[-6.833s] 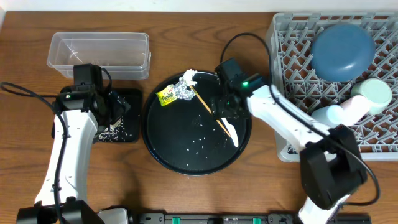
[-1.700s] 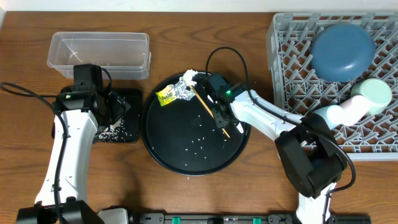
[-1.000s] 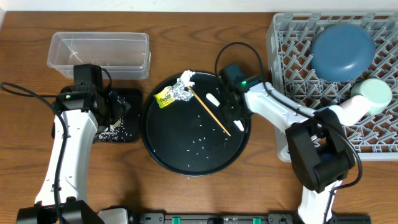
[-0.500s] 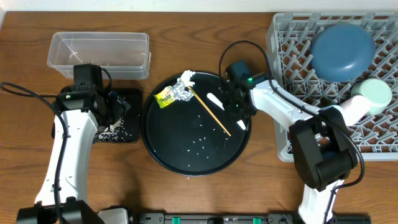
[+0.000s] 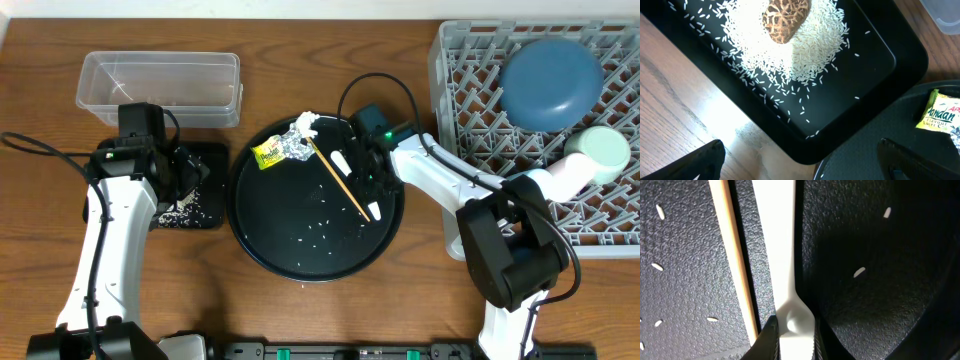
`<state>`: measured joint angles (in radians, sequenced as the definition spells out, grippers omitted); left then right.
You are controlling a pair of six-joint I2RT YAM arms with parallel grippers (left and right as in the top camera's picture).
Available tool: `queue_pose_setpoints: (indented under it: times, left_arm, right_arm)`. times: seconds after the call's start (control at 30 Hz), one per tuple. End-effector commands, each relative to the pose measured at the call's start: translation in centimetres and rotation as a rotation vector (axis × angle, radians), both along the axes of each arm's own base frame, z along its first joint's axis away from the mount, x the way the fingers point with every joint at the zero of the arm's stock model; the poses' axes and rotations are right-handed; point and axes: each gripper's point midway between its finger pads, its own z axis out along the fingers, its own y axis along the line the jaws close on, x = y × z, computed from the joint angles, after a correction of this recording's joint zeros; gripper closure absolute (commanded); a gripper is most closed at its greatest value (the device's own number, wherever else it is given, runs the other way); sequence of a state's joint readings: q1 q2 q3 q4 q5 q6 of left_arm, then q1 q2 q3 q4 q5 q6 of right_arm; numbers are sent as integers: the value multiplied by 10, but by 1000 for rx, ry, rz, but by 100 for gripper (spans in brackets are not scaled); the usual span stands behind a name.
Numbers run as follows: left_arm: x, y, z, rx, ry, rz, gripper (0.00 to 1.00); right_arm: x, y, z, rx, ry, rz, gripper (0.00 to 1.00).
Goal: Sort waste into correct bins and load items into the dishwasher rack
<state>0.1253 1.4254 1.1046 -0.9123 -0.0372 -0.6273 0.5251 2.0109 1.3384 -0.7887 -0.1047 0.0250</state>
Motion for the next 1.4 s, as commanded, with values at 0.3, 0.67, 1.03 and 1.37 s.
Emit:
queue_pose_setpoints:
  times: [0.3, 0.67, 1.03, 1.37]
  left_arm:
    - [0, 5, 1, 21, 3, 0, 2]
    - [0, 5, 1, 21, 3, 0, 2]
    - [0, 5, 1, 21, 3, 0, 2]
    - [0, 5, 1, 21, 3, 0, 2]
  right_arm:
    - [10, 3, 24, 20, -3, -100, 99]
    - [26, 3, 80, 86, -56, -114, 98]
    - [24, 9, 35, 17, -55, -85, 57]
    - [20, 19, 2, -101, -83, -27, 57]
